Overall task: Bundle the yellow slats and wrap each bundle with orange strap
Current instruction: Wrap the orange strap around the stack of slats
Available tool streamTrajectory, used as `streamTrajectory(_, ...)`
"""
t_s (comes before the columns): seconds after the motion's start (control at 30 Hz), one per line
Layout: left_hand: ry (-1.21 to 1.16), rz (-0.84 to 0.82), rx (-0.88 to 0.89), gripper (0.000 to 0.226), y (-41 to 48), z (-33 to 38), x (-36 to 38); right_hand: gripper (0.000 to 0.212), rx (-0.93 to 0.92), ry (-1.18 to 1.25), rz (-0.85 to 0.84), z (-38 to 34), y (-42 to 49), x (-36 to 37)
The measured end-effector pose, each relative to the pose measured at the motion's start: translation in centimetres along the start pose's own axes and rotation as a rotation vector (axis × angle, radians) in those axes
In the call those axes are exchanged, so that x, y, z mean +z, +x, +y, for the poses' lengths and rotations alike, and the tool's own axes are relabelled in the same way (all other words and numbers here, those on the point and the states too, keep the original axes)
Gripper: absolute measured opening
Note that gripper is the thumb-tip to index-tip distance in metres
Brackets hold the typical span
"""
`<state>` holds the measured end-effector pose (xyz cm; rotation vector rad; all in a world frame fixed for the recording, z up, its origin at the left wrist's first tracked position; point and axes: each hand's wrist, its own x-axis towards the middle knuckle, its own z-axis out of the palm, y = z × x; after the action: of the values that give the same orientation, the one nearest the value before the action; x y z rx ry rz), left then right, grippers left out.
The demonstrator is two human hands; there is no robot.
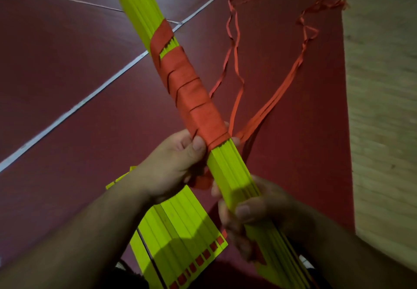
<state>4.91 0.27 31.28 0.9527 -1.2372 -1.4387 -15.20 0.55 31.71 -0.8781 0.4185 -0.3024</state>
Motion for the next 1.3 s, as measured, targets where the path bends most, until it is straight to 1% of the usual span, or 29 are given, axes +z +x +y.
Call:
streamTrajectory(0.03, -0.009, -0.023, -0.008, 0.095, -0.2, -0.2, 0.4, 0.046, 0.033, -0.009, -0.023, -0.3, -0.1, -0.2)
streamTrajectory(0.07, -0.012, -0.025, -0.018, 0.090, -0.4, -0.3, 0.8, 0.045, 0.070, -0.049, -0.008, -0.5, -0.1, -0.4)
streamTrajectory(0.1, -0.023, 0.016, -0.024, 0.076, -0.4, -0.4, 1.0, 0.043, 0.098, -0.132, 0.036, -0.7, -0.1, -0.7)
streamTrajectory(0.13, -0.020, 0.089, -0.010, 0.055, -0.3, -0.5, 1.1, 0.040, 0.098, -0.254, 0.111, -1.1, 0.0, -0.8)
streamTrajectory(0.17, 0.016, 0.178, 0.017, 0.035, -0.2, -0.5, 1.1, 0.037, 0.082, -0.386, 0.215, -1.2, 0.2, -0.9)
streamTrajectory(0.2, 0.065, 0.266, 0.046, 0.024, 0.0, -0.5, 1.1, 0.039, 0.056, -0.503, 0.328, -1.1, 0.6, -0.8)
streamTrajectory(0.23, 0.107, 0.326, 0.070, 0.022, 0.2, -0.4, 1.2, 0.045, 0.038, -0.598, 0.438, -0.7, 0.9, -0.6)
streamTrajectory(0.3, 0.143, 0.417, 0.096, 0.032, 0.6, -0.7, 1.7, 0.057, 0.007, -0.780, 0.615, 0.8, 1.6, 0.1)
streamTrajectory(0.33, 0.163, 0.452, 0.109, 0.035, 0.6, -0.9, 2.0, 0.059, 0.000, -0.879, 0.709, 1.7, 1.9, 0.4)
streamTrajectory(0.4, 0.244, 0.489, 0.118, 0.048, 0.7, -1.2, 2.3, 0.053, -0.042, -1.013, 0.888, 2.6, 2.3, 0.5)
streamTrajectory(0.47, 0.256, 0.394, 0.119, 0.052, 0.9, -1.1, 1.7, 0.040, -0.071, -1.058, 0.971, 2.2, 2.4, 0.3)
streamTrajectory(0.5, 0.209, 0.325, 0.108, 0.049, 1.0, -0.7, 1.3, 0.035, -0.074, -1.043, 0.966, 1.8, 2.3, 0.1)
streamTrajectory(0.57, 0.133, 0.215, 0.062, 0.041, 0.9, -0.3, 0.2, 0.033, -0.066, -1.009, 0.910, 0.7, 2.0, -0.1)
streamTrajectory(0.67, 0.136, 0.103, 0.060, 0.035, 0.9, 0.1, -1.4, 0.032, -0.075, -0.957, 0.821, -0.8, 1.3, -0.3)
streamTrajectory(0.7, 0.129, 0.095, 0.071, 0.037, 0.9, 0.2, -1.8, 0.031, -0.091, -0.910, 0.777, -1.1, 1.1, -0.2)
streamTrajectory(0.77, 0.143, 0.081, 0.083, 0.051, 1.0, 0.5, -2.2, 0.025, -0.108, -0.834, 0.693, -1.5, 0.7, 0.1)
streamTrajectory(0.8, 0.151, 0.076, 0.086, 0.051, 1.0, 0.6, -2.3, 0.023, -0.112, -0.798, 0.648, -1.6, 0.6, 0.2)
streamTrajectory(0.87, 0.145, 0.027, 0.091, 0.030, 0.8, 0.8, -2.0, 0.018, -0.106, -0.675, 0.547, -1.5, 0.5, 0.6)
streamTrajectory(0.9, 0.144, 0.003, 0.086, 0.026, 0.7, 0.8, -1.7, 0.015, -0.098, -0.572, 0.492, -1.5, 0.4, 0.7)
streamTrajectory(0.93, 0.129, -0.019, 0.078, 0.036, 0.5, 0.8, -1.6, 0.014, -0.085, -0.463, 0.432, -1.3, 0.4, 0.8)
streamTrajectory(1.0, 0.078, -0.019, 0.068, 0.071, 0.4, 0.4, -1.5, 0.016, -0.032, -0.286, 0.313, -1.2, 0.3, 1.0)
streamTrajectory(1.03, 0.057, -0.010, 0.063, 0.081, 0.4, 0.2, -1.6, 0.017, -0.008, -0.219, 0.262, -1.2, 0.2, 1.1)
streamTrajectory(1.07, 0.050, 0.002, 0.067, 0.080, 0.4, 0.1, -1.4, 0.017, 0.013, -0.185, 0.230, -1.0, 0.2, 0.9)
streamTrajectory(1.1, 0.042, 0.030, 0.067, 0.075, 0.4, -0.1, -1.3, 0.021, 0.026, -0.179, 0.221, -1.1, 0.2, 0.6)
streamTrajectory(1.13, 0.036, 0.061, 0.081, 0.070, 0.4, 0.0, -0.9, 0.031, 0.031, -0.214, 0.221, -1.2, 0.1, 0.3)
streamTrajectory(1.17, 0.036, 0.077, 0.098, 0.066, 0.4, 0.2, -0.6, 0.039, 0.024, -0.296, 0.225, -1.5, 0.0, 0.1)
streamTrajectory(1.23, 0.034, 0.114, 0.143, 0.054, 0.5, 0.1, -0.5, 0.039, -0.036, -0.575, 0.305, -2.0, 0.0, -0.1)
streamTrajectory(1.27, 0.042, 0.136, 0.155, 0.045, 0.5, 0.2, -0.3, 0.044, -0.049, -0.726, 0.377, -2.0, 0.1, -0.1)
streamTrajectory(1.3, 0.050, 0.159, 0.162, 0.044, 0.5, 0.2, 0.0, 0.054, -0.048, -0.862, 0.467, -1.8, 0.2, -0.1)
